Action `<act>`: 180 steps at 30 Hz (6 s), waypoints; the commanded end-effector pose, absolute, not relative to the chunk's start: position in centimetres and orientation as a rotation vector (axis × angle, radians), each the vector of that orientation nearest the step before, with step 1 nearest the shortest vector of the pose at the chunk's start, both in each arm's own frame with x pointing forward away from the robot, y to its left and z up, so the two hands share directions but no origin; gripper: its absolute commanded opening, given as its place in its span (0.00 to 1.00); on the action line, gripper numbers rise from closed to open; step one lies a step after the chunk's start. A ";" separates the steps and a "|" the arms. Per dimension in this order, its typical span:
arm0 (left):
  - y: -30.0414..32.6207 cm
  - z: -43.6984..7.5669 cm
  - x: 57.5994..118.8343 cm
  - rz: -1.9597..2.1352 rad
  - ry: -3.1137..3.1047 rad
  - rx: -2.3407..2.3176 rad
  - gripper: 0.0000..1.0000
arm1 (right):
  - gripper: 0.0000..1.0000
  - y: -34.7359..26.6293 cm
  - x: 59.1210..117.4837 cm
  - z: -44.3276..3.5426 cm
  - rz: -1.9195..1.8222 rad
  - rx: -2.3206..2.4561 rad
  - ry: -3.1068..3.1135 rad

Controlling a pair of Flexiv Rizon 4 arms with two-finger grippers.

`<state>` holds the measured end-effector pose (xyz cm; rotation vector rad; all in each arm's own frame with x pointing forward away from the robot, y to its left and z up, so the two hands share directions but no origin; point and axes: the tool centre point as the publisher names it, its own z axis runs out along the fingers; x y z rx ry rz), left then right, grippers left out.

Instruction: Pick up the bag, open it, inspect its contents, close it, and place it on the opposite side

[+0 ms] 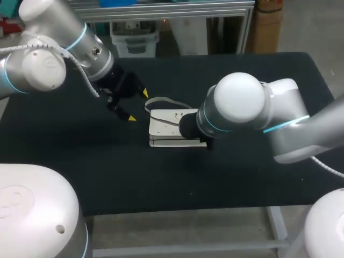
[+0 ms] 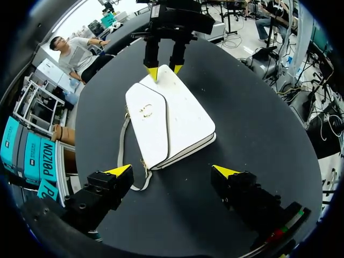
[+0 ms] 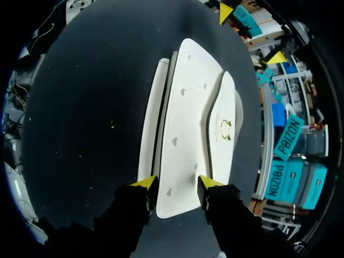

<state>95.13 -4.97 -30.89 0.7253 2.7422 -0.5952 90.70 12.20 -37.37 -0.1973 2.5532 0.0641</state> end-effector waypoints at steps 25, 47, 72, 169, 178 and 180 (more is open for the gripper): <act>-5.8 -31.1 94.5 -0.625 2.625 0.939 1.00 | 0.00 12.4 90.5 -39.5 0.097 -0.198 2.503; -6.4 -30.2 94.2 -0.732 2.510 1.033 1.00 | 0.00 12.3 90.3 -39.6 0.103 -0.182 2.493; -11.8 -32.0 93.2 -0.856 2.274 1.154 0.71 | 0.00 12.3 90.3 -39.6 0.103 -0.182 2.493; -11.7 -31.6 97.3 -0.907 2.496 0.707 1.00 | 0.00 12.3 90.3 -39.6 0.103 -0.182 2.493; -12.4 -31.6 96.4 -0.846 2.471 0.685 1.00 | 0.00 12.3 90.3 -39.6 0.103 -0.182 2.493; -13.0 -31.4 95.9 -0.798 2.453 0.644 1.00 | 0.00 12.3 90.3 -39.6 0.103 -0.182 2.493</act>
